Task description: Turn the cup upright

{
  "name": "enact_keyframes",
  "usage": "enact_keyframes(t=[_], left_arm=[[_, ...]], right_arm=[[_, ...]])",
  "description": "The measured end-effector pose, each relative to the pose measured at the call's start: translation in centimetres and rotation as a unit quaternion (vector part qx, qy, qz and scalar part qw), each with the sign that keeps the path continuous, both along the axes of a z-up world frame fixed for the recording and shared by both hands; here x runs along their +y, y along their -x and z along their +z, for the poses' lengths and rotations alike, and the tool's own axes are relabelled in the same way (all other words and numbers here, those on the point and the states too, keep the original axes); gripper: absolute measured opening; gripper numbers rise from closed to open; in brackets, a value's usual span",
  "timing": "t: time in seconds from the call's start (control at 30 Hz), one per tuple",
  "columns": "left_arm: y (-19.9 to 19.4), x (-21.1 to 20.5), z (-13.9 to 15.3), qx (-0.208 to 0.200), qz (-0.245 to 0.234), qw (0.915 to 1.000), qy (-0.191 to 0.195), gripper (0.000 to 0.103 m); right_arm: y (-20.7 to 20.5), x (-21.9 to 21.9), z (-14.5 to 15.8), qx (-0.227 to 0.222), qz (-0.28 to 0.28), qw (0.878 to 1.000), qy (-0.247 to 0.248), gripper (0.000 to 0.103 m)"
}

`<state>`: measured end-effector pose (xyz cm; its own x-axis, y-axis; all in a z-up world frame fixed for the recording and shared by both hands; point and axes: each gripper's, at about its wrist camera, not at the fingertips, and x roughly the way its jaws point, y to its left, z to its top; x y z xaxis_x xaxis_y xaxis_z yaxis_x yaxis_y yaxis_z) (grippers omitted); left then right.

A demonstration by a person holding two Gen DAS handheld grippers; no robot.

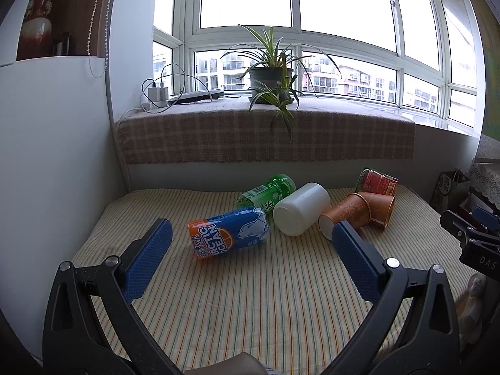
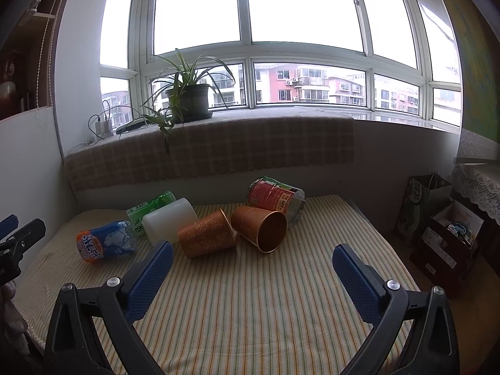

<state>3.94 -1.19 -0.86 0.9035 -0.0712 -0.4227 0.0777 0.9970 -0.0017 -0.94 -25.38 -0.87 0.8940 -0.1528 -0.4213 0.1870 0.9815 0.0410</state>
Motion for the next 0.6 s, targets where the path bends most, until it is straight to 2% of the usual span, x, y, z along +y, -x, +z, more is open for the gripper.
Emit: enact_keyframes(t=[0.17,0.27,0.33,0.53,0.6], left_arm=[[-1.7,-1.5,-0.7,0.024,-0.041,0.9988,-0.014,0.103],[-2.7,-3.1,-1.0,0.028,-0.074,0.9957,-0.049,0.099],[-3.4,-4.5,-1.2,0.028,-0.095,0.992,-0.079,0.099],[-6.4,-7.8,-1.9,0.051,-0.154,0.9781,-0.131,0.099],[-7.6,-8.6,-2.4,0.071,-0.175,0.9718,-0.14,0.099]], right_arm=[[0.0,-0.9,-0.5,0.006,-0.009,1.0,-0.005,0.103],[0.0,-1.5,-0.9,0.011,-0.015,1.0,-0.009,0.103],[0.0,-2.1,-1.2,0.014,-0.02,1.0,-0.012,0.103],[0.0,-3.5,-2.3,0.035,-0.03,0.999,-0.024,0.103],[0.1,-4.0,-2.6,0.038,-0.032,0.998,-0.028,0.103]])
